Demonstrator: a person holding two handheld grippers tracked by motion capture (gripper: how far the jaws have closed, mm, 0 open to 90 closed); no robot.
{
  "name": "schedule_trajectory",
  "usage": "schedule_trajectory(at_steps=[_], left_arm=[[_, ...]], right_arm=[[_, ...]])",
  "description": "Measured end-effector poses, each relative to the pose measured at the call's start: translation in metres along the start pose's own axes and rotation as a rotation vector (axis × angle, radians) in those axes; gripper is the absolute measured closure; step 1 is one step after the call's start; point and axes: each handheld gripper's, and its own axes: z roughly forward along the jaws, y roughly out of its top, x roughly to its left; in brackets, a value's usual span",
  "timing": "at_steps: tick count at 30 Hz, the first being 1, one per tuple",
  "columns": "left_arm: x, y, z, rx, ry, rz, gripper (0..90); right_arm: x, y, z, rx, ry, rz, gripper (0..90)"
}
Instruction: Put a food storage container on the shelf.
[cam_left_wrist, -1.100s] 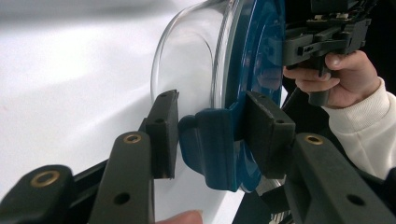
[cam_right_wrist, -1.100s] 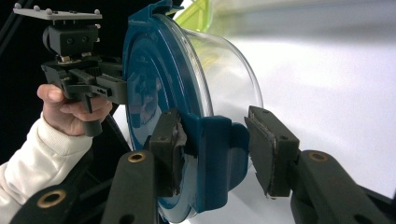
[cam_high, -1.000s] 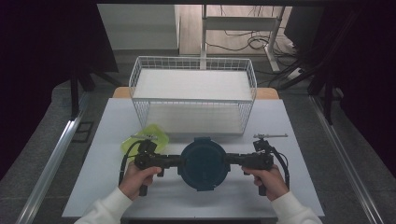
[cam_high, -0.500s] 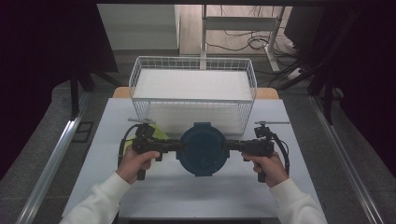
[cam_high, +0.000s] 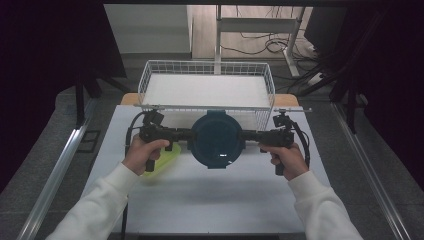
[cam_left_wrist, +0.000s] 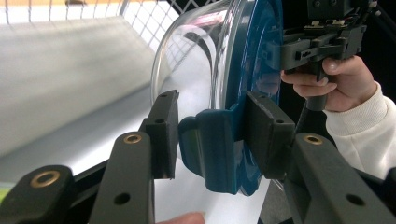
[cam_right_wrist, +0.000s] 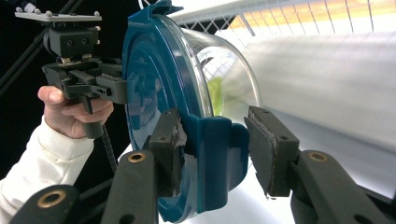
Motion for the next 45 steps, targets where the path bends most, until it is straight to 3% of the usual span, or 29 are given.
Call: schedule_trajectory(at_steps=[16,22,26,38,45], left_arm=[[0.012,0.052,-0.017,-0.032,-0.005,0.027,57.8],[0.019,0.074,-0.02,-0.036,-0.006,0.016,57.8],[0.025,0.086,-0.02,-0.041,-0.007,0.001,57.8],[0.042,0.125,-0.022,-0.044,0.007,0.012,57.7],[0.057,0.137,-0.019,-0.069,0.0,-0.038,57.8]], right_arm=[[0.012,0.064,0.007,-0.002,-0.019,-0.047,56.5],[0.012,0.089,0.01,-0.01,-0.02,-0.056,56.4],[0.009,0.103,0.013,-0.015,-0.024,-0.051,56.5],[-0.004,0.135,0.022,-0.035,-0.01,-0.023,56.5],[-0.014,0.149,0.03,-0.049,-0.007,0.03,56.5]])
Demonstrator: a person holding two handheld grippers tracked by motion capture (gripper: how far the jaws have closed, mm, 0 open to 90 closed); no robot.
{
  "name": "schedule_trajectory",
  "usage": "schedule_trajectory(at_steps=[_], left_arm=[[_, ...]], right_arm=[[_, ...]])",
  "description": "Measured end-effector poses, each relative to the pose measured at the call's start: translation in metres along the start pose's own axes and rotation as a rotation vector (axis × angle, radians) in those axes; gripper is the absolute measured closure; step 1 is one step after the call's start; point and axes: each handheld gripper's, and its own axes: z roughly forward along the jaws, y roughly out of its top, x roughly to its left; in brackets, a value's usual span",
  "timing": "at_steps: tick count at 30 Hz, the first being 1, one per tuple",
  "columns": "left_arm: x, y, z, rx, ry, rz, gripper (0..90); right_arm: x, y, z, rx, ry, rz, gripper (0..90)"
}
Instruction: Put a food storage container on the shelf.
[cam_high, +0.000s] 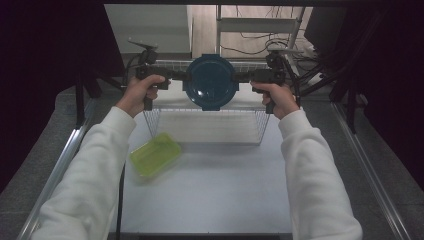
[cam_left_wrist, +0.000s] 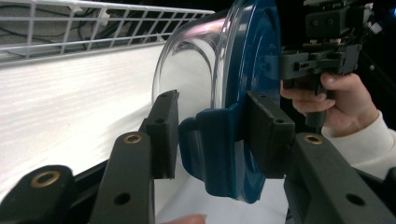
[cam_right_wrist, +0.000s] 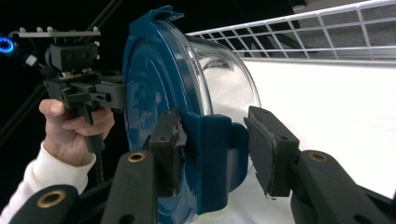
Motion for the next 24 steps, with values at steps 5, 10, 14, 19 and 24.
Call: schedule_trajectory(at_steps=[5,10,14,19,24], left_arm=[[0.01,0.002,0.002,-0.012,-0.014,-0.044,57.6],[0.017,0.004,0.007,-0.033,-0.01,-0.096,57.2],[0.022,0.003,0.009,-0.045,-0.011,-0.129,57.0],[0.028,0.004,0.013,-0.066,-0.004,-0.181,56.7],[0.036,0.004,0.018,-0.079,-0.004,-0.216,56.3]], right_arm=[[-0.003,0.006,0.005,0.013,-0.014,0.058,56.3],[-0.01,0.011,0.009,0.022,-0.02,0.14,56.0],[-0.013,0.014,0.012,0.027,-0.028,0.165,55.9],[-0.017,0.015,0.016,0.032,-0.044,0.255,55.5],[-0.024,0.014,0.02,0.017,-0.062,0.334,55.3]])
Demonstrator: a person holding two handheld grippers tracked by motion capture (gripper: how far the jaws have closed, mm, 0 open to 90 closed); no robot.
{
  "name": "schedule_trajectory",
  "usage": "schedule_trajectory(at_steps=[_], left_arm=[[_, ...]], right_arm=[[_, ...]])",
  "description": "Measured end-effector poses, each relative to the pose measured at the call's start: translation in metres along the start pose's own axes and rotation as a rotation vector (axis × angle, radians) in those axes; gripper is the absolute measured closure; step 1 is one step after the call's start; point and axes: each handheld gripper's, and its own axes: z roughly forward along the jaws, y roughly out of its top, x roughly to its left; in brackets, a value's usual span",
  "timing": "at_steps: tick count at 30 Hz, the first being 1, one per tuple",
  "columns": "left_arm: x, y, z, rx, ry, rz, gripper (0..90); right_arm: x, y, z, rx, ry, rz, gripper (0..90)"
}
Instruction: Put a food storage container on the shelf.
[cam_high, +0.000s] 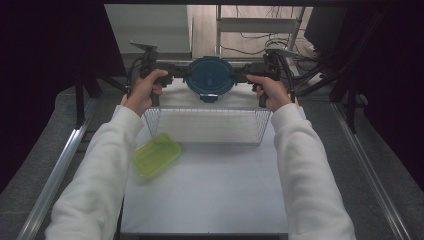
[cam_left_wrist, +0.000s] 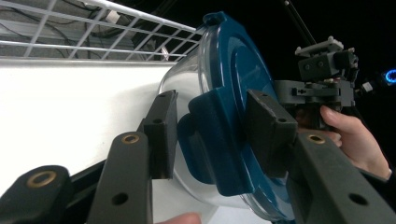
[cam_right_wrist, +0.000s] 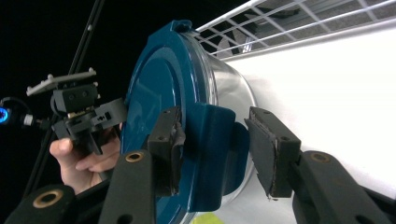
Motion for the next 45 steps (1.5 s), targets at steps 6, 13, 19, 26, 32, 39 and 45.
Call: schedule_trajectory(at_steps=[6,13,19,26,32,39,45], left_arm=[[0.005,0.0,0.004,-0.004,0.024,-0.009,56.1],[0.003,-0.001,0.004,-0.023,0.033,0.007,57.6],[-0.009,-0.003,0.003,-0.066,0.091,0.066,45.0],[-0.035,-0.012,-0.009,-0.096,0.195,0.207,29.9],[-0.058,-0.041,-0.033,-0.095,0.22,0.354,26.1],[-0.074,-0.092,-0.057,-0.052,0.265,0.449,24.0],[-0.069,-0.145,-0.066,-0.008,0.238,0.397,22.9]], right_arm=[[-0.004,0.001,0.005,-0.023,-0.024,0.056,55.0],[-0.003,-0.001,0.006,-0.053,-0.039,0.065,54.5],[0.018,-0.009,0.004,-0.14,-0.169,-0.089,36.0],[0.039,-0.02,-0.01,-0.165,-0.292,-0.33,26.2],[0.054,-0.041,-0.034,-0.154,-0.315,-0.526,23.3],[0.055,-0.084,-0.058,-0.138,-0.227,-0.601,24.1],[0.038,-0.135,-0.071,-0.118,-0.144,-0.617,24.5]])
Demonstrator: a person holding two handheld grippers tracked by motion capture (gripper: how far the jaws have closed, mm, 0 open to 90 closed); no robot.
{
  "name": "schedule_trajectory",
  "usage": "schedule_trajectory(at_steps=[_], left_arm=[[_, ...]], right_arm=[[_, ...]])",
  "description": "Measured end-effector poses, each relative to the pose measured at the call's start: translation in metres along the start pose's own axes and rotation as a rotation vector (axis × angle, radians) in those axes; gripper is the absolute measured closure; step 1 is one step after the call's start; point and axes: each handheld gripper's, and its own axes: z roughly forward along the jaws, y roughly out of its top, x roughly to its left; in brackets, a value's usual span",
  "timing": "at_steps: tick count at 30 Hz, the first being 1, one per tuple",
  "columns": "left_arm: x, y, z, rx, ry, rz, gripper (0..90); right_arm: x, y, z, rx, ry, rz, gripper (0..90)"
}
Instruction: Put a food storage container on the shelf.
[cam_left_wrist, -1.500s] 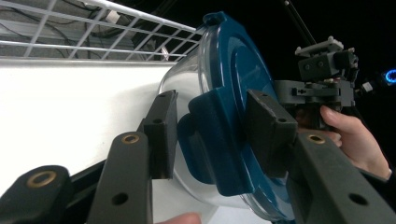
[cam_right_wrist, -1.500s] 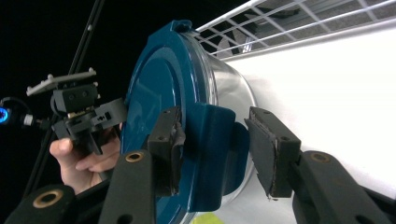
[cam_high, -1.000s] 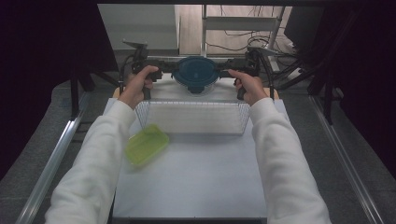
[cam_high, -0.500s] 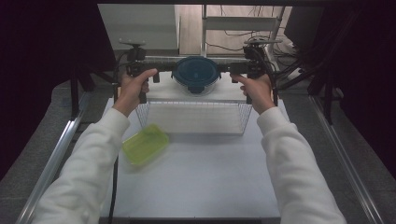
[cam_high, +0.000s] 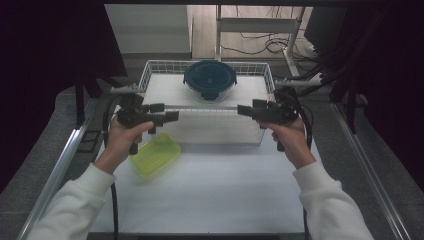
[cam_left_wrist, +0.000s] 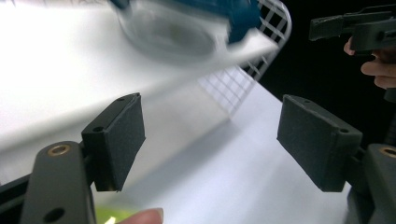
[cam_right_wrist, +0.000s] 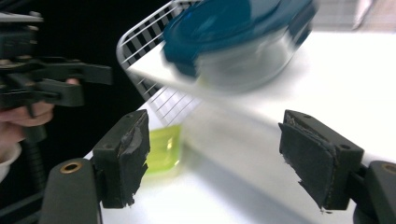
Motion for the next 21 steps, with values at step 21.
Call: schedule_trajectory(at_steps=[21], left_arm=[[-0.04,-0.125,0.021,0.177,0.081,0.144,22.0]], right_arm=[[0.006,-0.142,0.0,0.129,-0.007,-0.087,25.8]])
